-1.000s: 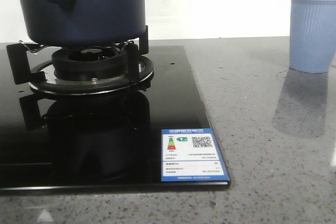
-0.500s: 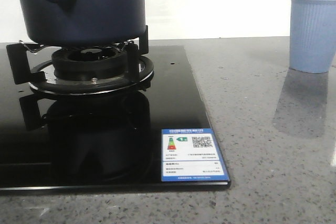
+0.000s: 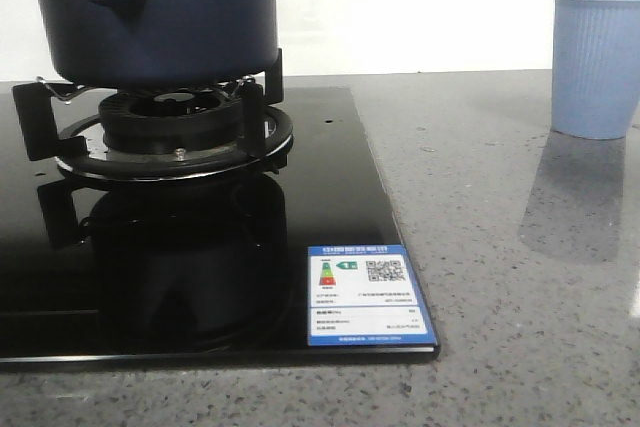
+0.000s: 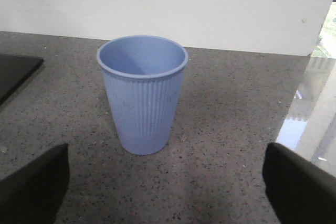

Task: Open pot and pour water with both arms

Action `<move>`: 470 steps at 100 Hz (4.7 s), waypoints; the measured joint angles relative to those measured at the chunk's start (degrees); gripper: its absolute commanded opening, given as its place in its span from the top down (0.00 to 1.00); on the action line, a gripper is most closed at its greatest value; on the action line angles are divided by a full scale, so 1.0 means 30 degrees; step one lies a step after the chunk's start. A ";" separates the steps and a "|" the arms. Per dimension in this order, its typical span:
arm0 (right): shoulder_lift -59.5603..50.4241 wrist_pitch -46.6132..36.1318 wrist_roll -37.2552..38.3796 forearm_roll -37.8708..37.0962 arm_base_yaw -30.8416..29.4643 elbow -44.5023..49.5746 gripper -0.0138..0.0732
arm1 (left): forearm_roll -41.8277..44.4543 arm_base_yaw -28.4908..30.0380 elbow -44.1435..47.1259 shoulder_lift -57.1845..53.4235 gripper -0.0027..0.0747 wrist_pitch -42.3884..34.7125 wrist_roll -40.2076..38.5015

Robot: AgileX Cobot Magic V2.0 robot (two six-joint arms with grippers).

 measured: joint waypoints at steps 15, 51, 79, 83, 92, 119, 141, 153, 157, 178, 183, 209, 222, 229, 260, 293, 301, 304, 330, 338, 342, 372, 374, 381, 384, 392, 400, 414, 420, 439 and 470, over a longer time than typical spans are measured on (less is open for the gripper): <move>0.0000 0.0000 0.0000 0.0000 0.0000 0.0000 0.09 | -0.0044 0.0000 0.0000 0.0039 0.22 0.0011 0.0014; 0.0000 0.0040 0.0000 0.0000 0.0000 0.0000 0.09 | -0.0134 0.0341 -0.0035 -0.0874 0.18 0.0042 0.0014; -0.0013 -0.1950 0.0266 0.0000 0.0000 0.0000 0.11 | -0.0134 0.2732 -0.0035 -0.4850 0.21 0.0078 0.0014; -0.0013 -0.2657 0.0424 0.0000 0.0000 0.0000 0.15 | -0.0134 0.3054 -0.0035 -0.5404 0.26 0.0078 0.0014; -0.0013 -0.3737 0.0687 -0.0044 0.0000 0.0000 0.32 | -0.0134 0.3614 0.0112 -0.6491 0.43 0.0078 0.0014; -0.0013 -0.5866 0.0899 -0.0126 0.0000 0.0000 0.91 | 0.0841 0.4215 0.2036 -0.9069 0.99 0.0117 0.0014; -0.1554 -0.5476 0.1334 -0.0492 0.0000 0.0000 0.91 | 0.1170 0.4215 0.6060 -1.2583 0.99 -0.1465 0.0014; -0.3698 -0.3056 0.1617 -0.0549 0.0000 0.0518 0.91 | 0.1015 0.4215 0.9294 -1.5607 0.99 -0.3021 0.0014; -0.4484 -0.2530 0.1660 -0.0549 0.0000 0.0957 0.91 | 0.0763 0.4215 1.0472 -1.6685 0.99 -0.3440 0.0014; -0.7589 -0.1619 0.1703 -0.0549 -0.0011 0.3638 0.91 | -0.0736 0.4215 1.5185 -2.1310 0.99 -0.5327 0.0014; -0.7960 -0.1588 0.1733 -0.0549 -0.0011 0.3857 0.91 | -0.1066 0.4215 1.5682 -2.2095 0.99 -0.5451 0.0014; -0.8345 -0.1712 0.1776 -0.0480 -0.0011 0.3886 0.92 | -0.1623 0.4215 1.5921 -2.3583 0.99 -0.5567 -0.0024; -0.8345 -0.1745 0.1776 -0.0480 -0.0011 0.3886 0.92 | -0.1623 0.4215 1.5955 -2.3583 0.99 -0.5567 -0.0024; -0.8345 -0.1745 0.1776 -0.0480 -0.0011 0.3886 0.92 | -0.1623 0.4215 1.5955 -2.3583 0.99 -0.5567 -0.0024; -0.8345 -0.1745 0.1776 -0.0480 -0.0011 0.3886 0.92 | -0.1664 0.4215 1.5955 -2.3583 0.99 -0.5567 -0.0024; -0.8345 -0.1745 0.1790 -0.0480 -0.0011 0.3886 0.92 | -0.0896 0.4215 1.5955 -2.3583 0.99 -0.6586 -0.1279; -0.8345 -0.1745 0.1790 -0.0480 -0.0011 0.3886 0.92 | 0.3376 0.4215 1.5955 -2.3583 0.99 -0.7980 -0.6077; -0.8345 -0.1745 0.1790 -0.0480 -0.0011 0.3886 0.92 | 0.5689 0.4215 1.5955 -2.3583 0.99 -0.8322 -0.9017; -0.8345 -0.1745 0.1790 -0.0480 -0.0011 0.3886 0.92 | 2.4952 0.4215 1.7597 -2.3934 0.99 -0.8924 -2.7843; -0.8345 -0.1745 0.1790 -0.0480 -0.0011 0.3886 0.92 | 2.6221 0.4215 1.8627 -2.4901 0.99 -0.8822 -2.8875; -0.8345 -0.1745 0.1790 -0.0480 -0.0011 0.3886 0.92 | 2.6507 0.4215 1.9174 -2.5453 0.99 -0.8822 -2.9135; -0.8345 -0.1783 0.1790 -0.0480 -0.0011 0.3886 0.92 | 2.6942 0.4215 2.0169 -2.6818 0.99 -0.8824 -2.9425; -0.8345 -0.1783 0.1790 -0.0480 -0.0011 0.3886 0.92 | 2.6942 0.4215 2.0169 -2.6818 0.99 -0.8824 -2.9425; -0.8345 -0.1783 0.1790 -0.0480 -0.0011 0.3886 0.92 | 2.6942 0.4215 2.0169 -2.6818 0.99 -0.8692 -2.9425; -0.8345 -0.1783 0.1790 -0.0480 -0.0011 0.3886 0.92 | 2.6942 0.4215 2.0169 -2.6818 0.99 -0.8607 -2.9425; -0.8345 -0.1783 0.1790 -0.0480 -0.0011 0.3886 0.92 | 2.6942 0.4215 2.0169 -2.6818 0.99 -0.8567 -2.9425; -0.8345 -0.1783 0.1790 -0.0480 -0.0011 0.3886 0.92 | 2.6942 0.4215 2.0169 -2.6818 0.99 -0.8527 -2.9425; -0.8345 -0.1783 0.1820 -0.0480 -0.0011 0.3886 0.92 | 2.6942 0.4215 2.0169 -2.6818 0.99 -0.8527 -2.9425; -0.8345 -0.1783 0.1820 -0.0480 -0.0011 0.3886 0.92 | 2.6942 0.4215 2.0169 -2.6818 0.99 -0.8527 -2.9425; -0.8345 -0.1783 0.1820 -0.0480 -0.0011 0.3886 0.92 | 2.6942 0.4215 2.0169 -2.6818 0.99 -0.8527 -2.9525; -0.8345 -0.1663 0.1820 -0.0480 -0.0011 0.3886 0.92 | 2.6942 0.4215 2.0169 -2.6818 0.99 -0.8527 -2.9525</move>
